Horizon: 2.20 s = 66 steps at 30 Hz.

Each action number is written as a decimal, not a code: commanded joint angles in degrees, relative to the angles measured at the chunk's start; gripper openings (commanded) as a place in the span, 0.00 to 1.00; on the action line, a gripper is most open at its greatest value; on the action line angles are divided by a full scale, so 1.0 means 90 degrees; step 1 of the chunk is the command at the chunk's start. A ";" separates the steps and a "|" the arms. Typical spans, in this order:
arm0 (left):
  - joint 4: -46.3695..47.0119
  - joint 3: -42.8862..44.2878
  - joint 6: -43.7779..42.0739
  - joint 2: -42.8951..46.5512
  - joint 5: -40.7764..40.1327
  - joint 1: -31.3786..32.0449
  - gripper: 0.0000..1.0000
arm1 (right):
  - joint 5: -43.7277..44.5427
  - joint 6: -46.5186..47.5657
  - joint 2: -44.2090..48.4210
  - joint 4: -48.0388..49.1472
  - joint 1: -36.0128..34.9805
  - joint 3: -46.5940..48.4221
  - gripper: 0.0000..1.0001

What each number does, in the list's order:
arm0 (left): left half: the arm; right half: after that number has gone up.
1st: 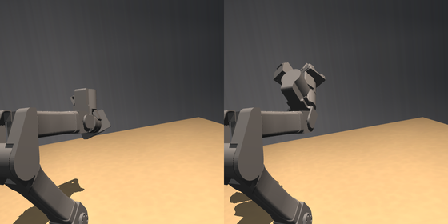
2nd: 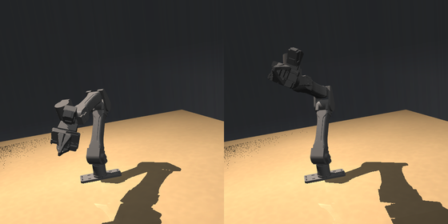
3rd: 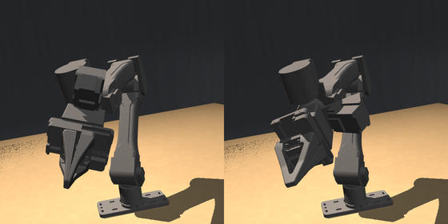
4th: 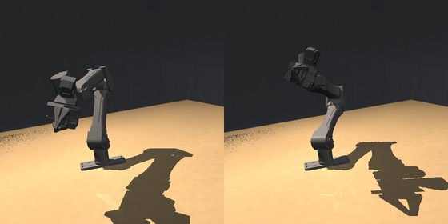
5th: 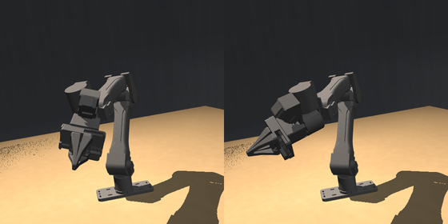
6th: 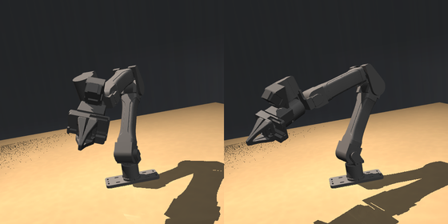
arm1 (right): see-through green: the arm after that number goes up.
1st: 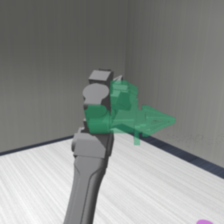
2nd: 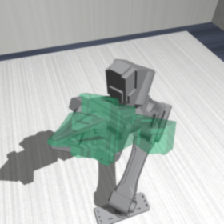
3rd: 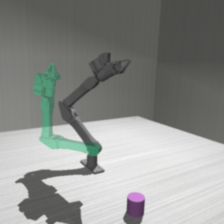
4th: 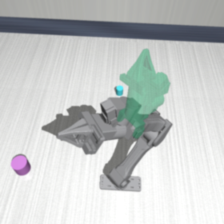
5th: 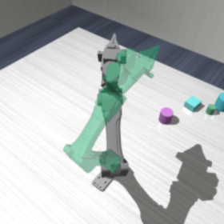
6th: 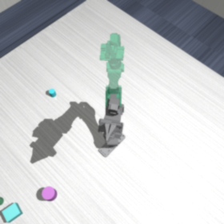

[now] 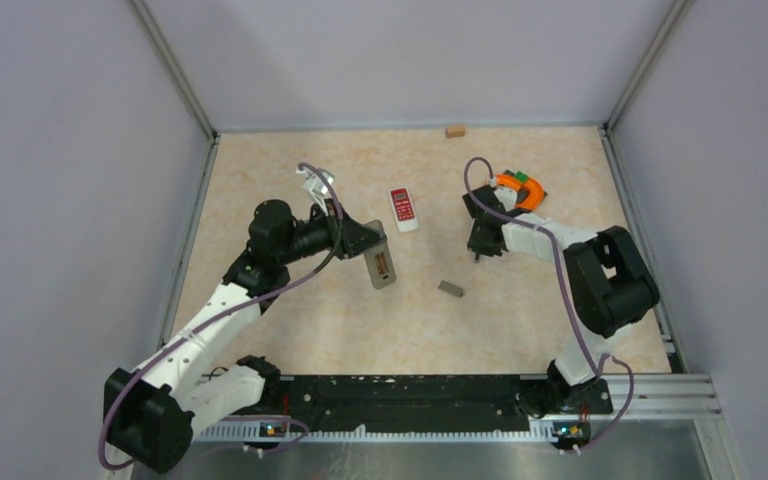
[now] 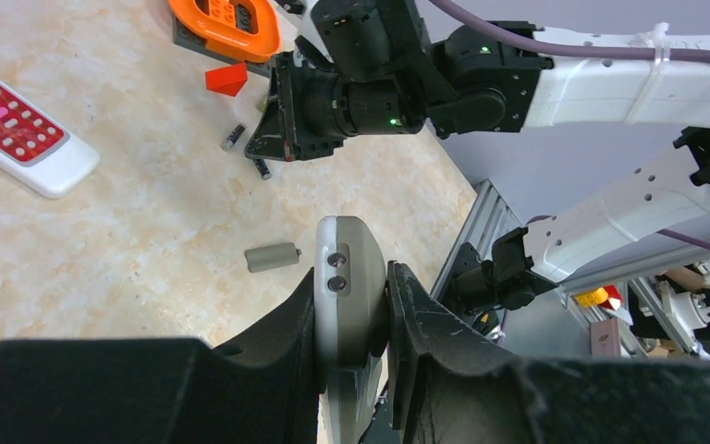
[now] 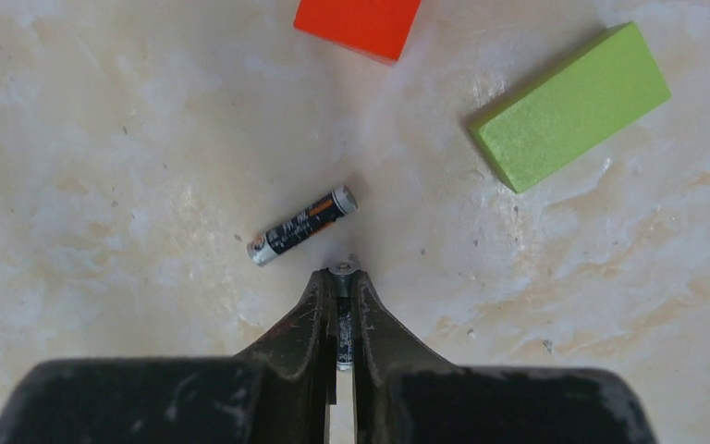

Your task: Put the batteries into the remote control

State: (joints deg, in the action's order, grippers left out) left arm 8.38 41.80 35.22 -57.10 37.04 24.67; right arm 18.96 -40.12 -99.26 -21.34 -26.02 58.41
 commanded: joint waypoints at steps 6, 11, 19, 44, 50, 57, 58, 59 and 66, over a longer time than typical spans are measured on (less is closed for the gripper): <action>0.0900 -0.0021 0.1015 -0.0706 0.0250 -0.0036 0.00 | -0.0539 0.0782 0.2364 0.1055 -0.0748 -0.0388 0.00; 0.1141 -0.0016 0.1402 -0.0959 0.0219 -0.0036 0.00 | -0.0686 0.1046 0.3359 0.1937 -0.1592 -0.0552 0.00; 0.0864 0.0135 0.1889 -0.1174 0.0006 -0.0124 0.00 | -0.0671 0.1478 0.3993 0.3610 -0.2917 -0.0959 0.00; 0.0377 0.0493 0.2712 -0.1345 0.0555 -0.0472 0.00 | -0.1000 0.1985 0.3452 0.4819 -0.3636 -0.1510 0.00; 0.0506 0.0460 0.2859 -0.1263 0.0583 -0.0515 0.00 | -0.1135 0.1979 0.3488 0.4935 -0.3633 -0.1729 0.00; 0.0659 0.0446 0.3034 -0.1266 0.0735 -0.0530 0.00 | -0.1139 0.1994 0.3357 0.5069 -0.3632 -0.1769 0.00; 0.0666 0.0439 0.3039 -0.1255 0.0745 -0.0536 0.00 | -0.1140 0.1998 0.3338 0.5089 -0.3632 -0.1759 0.00; 0.0665 0.0438 0.3037 -0.1244 0.0744 -0.0539 0.00 | -0.1118 0.2010 0.3315 0.5084 -0.3633 -0.1747 0.00; 0.0677 0.0448 0.3080 -0.1188 0.0775 -0.0606 0.00 | -0.1136 0.2120 0.3313 0.5092 -0.3640 -0.1814 0.03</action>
State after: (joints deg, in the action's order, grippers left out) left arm 10.50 43.90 61.71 -69.91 42.63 19.75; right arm 9.13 -22.79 -69.45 22.00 -58.02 42.74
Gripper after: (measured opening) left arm 0.298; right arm 0.035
